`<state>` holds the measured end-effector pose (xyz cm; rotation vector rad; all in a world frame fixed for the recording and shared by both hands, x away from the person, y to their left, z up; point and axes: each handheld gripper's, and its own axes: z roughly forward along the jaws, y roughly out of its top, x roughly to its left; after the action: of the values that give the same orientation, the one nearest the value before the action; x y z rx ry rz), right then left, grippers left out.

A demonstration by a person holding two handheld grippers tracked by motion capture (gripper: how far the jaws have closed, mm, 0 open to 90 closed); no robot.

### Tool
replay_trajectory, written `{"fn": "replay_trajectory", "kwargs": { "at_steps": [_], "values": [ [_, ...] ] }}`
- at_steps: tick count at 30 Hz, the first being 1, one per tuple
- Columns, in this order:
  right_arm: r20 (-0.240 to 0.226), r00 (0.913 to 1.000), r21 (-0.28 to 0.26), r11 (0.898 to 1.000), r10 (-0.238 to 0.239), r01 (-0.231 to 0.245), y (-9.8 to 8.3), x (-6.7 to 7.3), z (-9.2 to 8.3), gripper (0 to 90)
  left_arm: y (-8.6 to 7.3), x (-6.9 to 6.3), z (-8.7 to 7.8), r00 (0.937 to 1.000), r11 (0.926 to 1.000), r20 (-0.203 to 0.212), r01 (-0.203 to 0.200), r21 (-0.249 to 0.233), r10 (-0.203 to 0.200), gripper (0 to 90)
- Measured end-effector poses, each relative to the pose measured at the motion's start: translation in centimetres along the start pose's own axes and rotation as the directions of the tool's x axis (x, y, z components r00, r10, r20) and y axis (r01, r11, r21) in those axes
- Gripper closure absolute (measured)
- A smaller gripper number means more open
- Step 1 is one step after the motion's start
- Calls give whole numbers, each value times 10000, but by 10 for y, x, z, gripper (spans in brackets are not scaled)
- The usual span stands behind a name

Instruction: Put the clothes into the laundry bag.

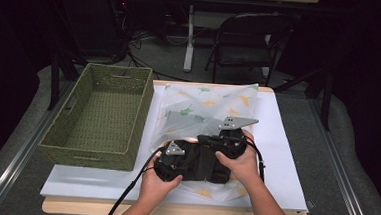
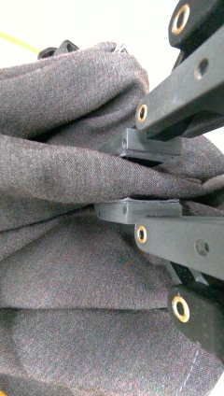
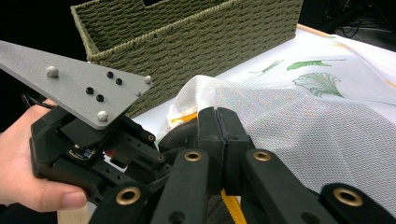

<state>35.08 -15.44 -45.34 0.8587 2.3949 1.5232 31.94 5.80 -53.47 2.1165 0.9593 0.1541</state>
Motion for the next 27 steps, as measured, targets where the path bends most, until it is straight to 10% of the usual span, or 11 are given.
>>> {"fn": "replay_trajectory", "kwargs": {
  "at_steps": [27],
  "values": [
    [-100, 9999, -45, 9999, -104, 103, 1, 4, 0, 897, 30, 1, -3, 9998, 9989, 151, 163, -446, -156, 765]
  ]
}}
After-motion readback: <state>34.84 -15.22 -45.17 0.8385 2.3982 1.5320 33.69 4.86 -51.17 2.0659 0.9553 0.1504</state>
